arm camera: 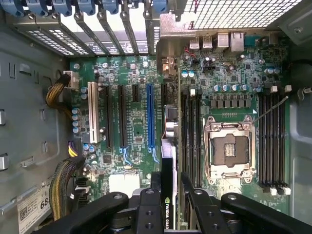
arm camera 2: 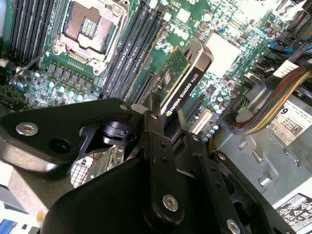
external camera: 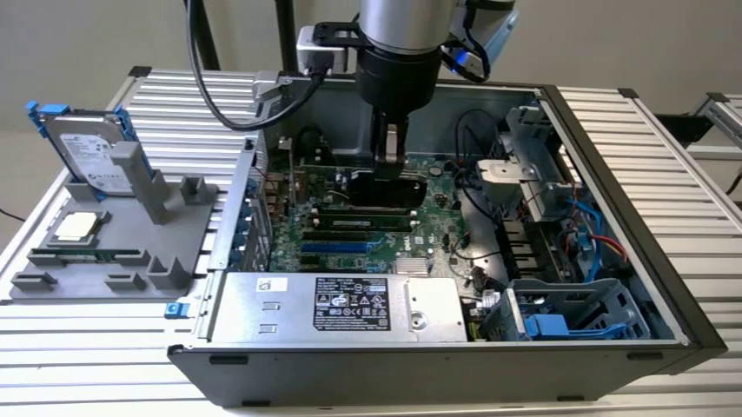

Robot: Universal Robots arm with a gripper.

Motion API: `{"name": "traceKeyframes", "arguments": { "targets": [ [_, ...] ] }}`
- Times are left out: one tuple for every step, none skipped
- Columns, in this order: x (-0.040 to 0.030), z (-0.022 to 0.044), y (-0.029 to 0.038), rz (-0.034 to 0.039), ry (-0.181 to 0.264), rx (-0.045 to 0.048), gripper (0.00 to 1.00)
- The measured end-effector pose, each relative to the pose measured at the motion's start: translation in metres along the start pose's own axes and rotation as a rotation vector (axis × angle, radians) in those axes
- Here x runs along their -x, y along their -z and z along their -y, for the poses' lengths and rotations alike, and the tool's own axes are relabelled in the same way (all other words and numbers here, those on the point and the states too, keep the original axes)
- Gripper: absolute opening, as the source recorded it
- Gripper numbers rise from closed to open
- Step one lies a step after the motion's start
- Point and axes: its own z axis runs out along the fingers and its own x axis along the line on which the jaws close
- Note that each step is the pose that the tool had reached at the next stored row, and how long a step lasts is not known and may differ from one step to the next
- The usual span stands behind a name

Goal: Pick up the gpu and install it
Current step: 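Insert the gpu into the slot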

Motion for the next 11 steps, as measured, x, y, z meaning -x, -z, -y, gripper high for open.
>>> {"name": "traceKeyframes", "arguments": {
  "targets": [
    [-0.0006,0.0,-0.0003,0.0001,0.0,0.0,0.0],
    [-0.0011,0.0001,-0.0007,0.0001,0.0,0.0,0.0],
    [-0.0016,0.0001,-0.0011,0.0001,0.0,0.0,0.0],
    [-0.0021,0.0001,-0.0015,0.0002,0.0,0.0,0.0],
    [-0.0026,0.0001,-0.0019,0.0,0.0,0.0001,0.0],
    [-0.0031,0.0002,-0.0022,0.0,0.0,0.0002,0.0],
    [-0.0036,0.0002,-0.0025,-0.0001,0.0,0.0003,0.0],
    [-0.0041,0.0002,-0.0028,-0.0001,0.0,0.0005,0.0],
    [-0.0046,0.0003,-0.0031,-0.0001,0.0,0.0007,0.0],
    [-0.0051,0.0003,-0.0034,-0.0001,0.0,0.0009,0.0],
    [-0.0055,0.0003,-0.0038,0.0001,0.0,0.001,0.0]
  ]
}}
